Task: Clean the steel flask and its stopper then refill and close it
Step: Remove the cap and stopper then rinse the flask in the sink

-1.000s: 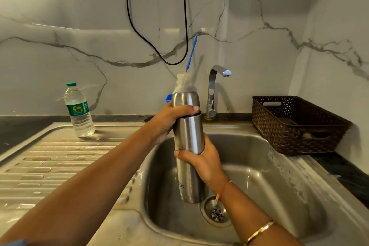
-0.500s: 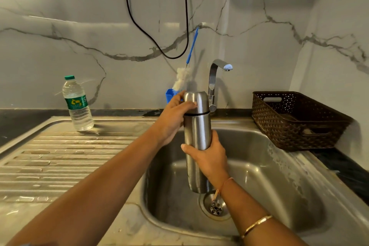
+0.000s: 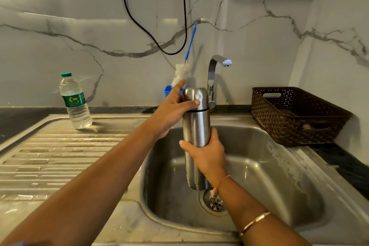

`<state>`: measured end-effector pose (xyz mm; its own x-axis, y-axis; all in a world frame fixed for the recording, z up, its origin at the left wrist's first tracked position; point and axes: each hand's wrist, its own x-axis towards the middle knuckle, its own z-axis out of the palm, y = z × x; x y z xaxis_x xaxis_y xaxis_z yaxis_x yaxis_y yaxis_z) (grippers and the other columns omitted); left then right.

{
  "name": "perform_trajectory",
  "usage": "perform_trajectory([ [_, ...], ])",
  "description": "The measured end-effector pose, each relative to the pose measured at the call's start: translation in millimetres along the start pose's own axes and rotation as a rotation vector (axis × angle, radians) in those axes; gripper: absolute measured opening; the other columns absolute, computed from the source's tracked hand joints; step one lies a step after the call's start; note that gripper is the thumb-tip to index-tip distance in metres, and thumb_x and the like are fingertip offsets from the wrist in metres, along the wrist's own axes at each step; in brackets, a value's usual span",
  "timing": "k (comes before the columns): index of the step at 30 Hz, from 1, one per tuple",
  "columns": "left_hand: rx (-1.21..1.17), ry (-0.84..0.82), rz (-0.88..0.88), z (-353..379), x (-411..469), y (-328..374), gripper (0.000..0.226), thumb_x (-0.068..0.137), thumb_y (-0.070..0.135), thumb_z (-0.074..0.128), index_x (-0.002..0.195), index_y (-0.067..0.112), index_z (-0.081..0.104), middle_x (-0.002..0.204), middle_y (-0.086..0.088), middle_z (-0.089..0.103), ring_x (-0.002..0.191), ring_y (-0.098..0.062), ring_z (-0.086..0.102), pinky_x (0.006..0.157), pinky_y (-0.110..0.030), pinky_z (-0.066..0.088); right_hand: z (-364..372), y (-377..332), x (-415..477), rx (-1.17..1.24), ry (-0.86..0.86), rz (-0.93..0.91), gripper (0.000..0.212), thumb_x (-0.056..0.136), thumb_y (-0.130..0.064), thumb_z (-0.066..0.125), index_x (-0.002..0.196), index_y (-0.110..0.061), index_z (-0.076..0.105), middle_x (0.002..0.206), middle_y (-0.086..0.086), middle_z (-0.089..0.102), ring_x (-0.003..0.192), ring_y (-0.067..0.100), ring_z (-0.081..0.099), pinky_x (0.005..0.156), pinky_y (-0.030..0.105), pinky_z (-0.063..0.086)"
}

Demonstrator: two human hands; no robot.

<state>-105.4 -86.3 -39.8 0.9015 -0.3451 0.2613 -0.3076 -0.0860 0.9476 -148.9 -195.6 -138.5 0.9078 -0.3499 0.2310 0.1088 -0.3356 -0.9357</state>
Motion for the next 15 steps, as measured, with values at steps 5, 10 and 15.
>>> perform_trajectory([
  [5, 0.015, 0.125, 0.009, 2.0, 1.9, -4.1, 0.108, 0.057, 0.04, 0.086, 0.139, 0.038, 0.016, 0.128, -0.004, 0.048, 0.106, -0.016, 0.058, 0.096, -0.035, 0.049, -0.6, 0.1, -1.0, -0.053, -0.042, -0.01, 0.066, 0.057, -0.047, 0.083, 0.11, -0.028, 0.049, 0.093, -0.009, 0.065, 0.08, 0.01, 0.064, 0.075, 0.034, 0.056],
  [10, -0.019, -0.084, -0.018, 1.7, -2.8, 1.1, 0.087, 0.075, 0.019, 0.068, 0.146, 0.034, 0.019, 0.127, -0.002, 0.045, 0.111, -0.019, 0.052, 0.099, -0.034, 0.044, 3.6, 1.6, -0.9, -0.002, -0.039, 0.045, 0.061, 0.058, -0.045, 0.082, 0.106, -0.028, 0.05, 0.09, -0.008, 0.065, 0.078, 0.011, 0.064, 0.076, 0.038, 0.057],
  [15, 0.071, 0.138, 0.001, -1.0, 0.3, -0.3, 0.075, 0.075, 0.024, 0.079, 0.132, 0.031, 0.032, 0.118, -0.005, 0.054, 0.103, -0.016, 0.058, 0.097, -0.039, 0.049, 0.8, 0.5, 0.6, -0.013, -0.029, 0.038, 0.062, 0.059, -0.043, 0.083, 0.109, -0.027, 0.049, 0.094, -0.007, 0.065, 0.081, 0.012, 0.064, 0.076, 0.036, 0.056],
])
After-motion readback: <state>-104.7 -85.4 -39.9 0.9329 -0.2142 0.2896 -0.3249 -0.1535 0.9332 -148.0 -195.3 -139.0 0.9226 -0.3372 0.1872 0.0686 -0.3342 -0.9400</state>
